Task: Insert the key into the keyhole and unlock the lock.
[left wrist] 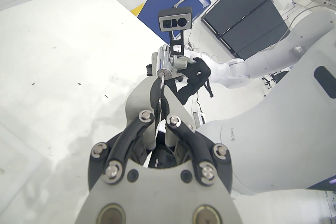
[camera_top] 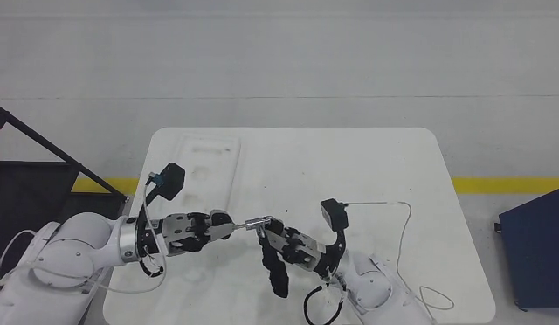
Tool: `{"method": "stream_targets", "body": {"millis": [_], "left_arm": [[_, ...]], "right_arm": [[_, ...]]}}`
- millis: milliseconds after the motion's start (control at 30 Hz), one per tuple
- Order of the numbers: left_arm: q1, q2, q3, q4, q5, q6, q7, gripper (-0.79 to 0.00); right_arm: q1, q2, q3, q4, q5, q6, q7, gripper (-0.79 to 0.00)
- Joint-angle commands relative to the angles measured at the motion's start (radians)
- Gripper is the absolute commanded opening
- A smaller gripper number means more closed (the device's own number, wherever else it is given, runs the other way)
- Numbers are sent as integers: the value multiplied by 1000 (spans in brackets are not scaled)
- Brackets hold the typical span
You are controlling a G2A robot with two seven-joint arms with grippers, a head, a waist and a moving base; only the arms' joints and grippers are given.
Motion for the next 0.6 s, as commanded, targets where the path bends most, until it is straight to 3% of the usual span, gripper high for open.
{"method": "stream_targets", "body": {"millis": [0,567], "left_arm": [[2,1,-1,-1,4,-2,-5,-785],[10,8,-3,3,11,-23,-50,-785]], "right_arm": [[-1,3,0,1,-6,1,12,-785],[-12,27,-10,-12,13,-8,76,-785]]}}
